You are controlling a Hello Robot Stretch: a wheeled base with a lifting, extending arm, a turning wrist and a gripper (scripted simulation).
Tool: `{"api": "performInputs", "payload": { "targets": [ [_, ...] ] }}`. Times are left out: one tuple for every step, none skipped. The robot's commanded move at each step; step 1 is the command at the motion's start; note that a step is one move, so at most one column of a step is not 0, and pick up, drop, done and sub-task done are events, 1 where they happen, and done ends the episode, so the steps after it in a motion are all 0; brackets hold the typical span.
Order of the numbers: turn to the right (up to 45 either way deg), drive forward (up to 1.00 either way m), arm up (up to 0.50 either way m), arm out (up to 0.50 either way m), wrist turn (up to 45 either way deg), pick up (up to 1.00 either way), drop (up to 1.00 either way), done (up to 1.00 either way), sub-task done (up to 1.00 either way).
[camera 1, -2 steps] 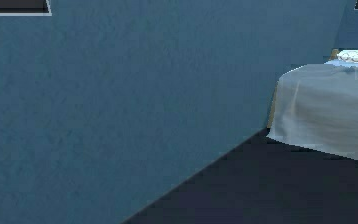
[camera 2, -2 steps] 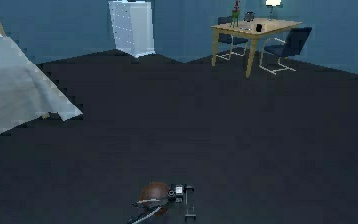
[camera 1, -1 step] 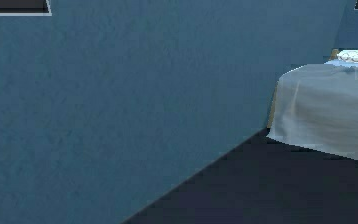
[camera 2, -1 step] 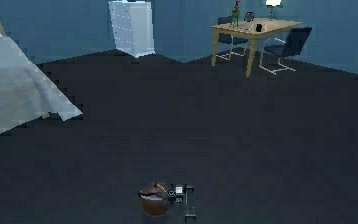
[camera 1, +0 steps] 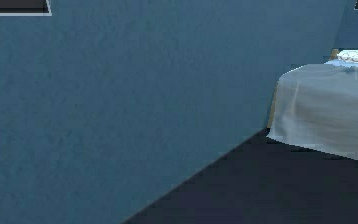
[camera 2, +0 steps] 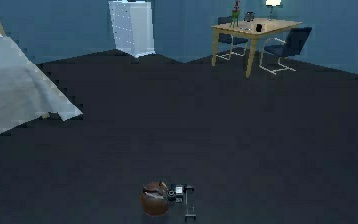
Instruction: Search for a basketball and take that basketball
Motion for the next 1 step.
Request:
{"api": "performInputs", "payload": {
  "targets": [
    [0.0, 0.00, -0.30, 0.00, 0.0, 0.00, 0.00, 0.00, 0.00]
  ]
}}
